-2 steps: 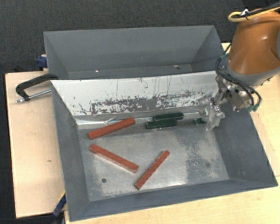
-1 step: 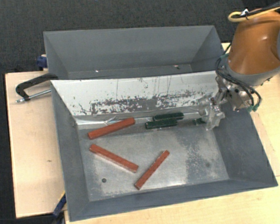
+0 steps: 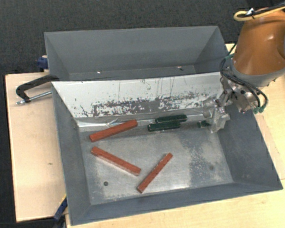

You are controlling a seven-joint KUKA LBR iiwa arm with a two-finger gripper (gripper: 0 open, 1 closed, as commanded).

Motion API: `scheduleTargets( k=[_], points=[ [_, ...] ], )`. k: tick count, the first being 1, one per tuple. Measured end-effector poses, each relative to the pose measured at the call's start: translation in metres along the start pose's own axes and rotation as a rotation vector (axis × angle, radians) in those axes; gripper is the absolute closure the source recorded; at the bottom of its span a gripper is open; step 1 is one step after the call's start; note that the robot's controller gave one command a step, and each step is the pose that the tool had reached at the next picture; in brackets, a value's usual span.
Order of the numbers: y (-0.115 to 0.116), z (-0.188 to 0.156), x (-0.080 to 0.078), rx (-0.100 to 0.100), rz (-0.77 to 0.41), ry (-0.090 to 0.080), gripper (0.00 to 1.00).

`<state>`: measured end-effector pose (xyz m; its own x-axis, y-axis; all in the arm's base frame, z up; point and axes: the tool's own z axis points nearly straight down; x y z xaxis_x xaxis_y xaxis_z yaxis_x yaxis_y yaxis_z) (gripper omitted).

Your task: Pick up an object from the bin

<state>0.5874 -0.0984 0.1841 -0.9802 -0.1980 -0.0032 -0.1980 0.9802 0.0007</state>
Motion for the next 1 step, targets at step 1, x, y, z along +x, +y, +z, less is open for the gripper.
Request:
scheduleTargets(
  k=[1],
  points=[
    [-0.0166, -0.1386, 0.0328, 0.003, -0.065, -0.004, 1.0]
  ],
)
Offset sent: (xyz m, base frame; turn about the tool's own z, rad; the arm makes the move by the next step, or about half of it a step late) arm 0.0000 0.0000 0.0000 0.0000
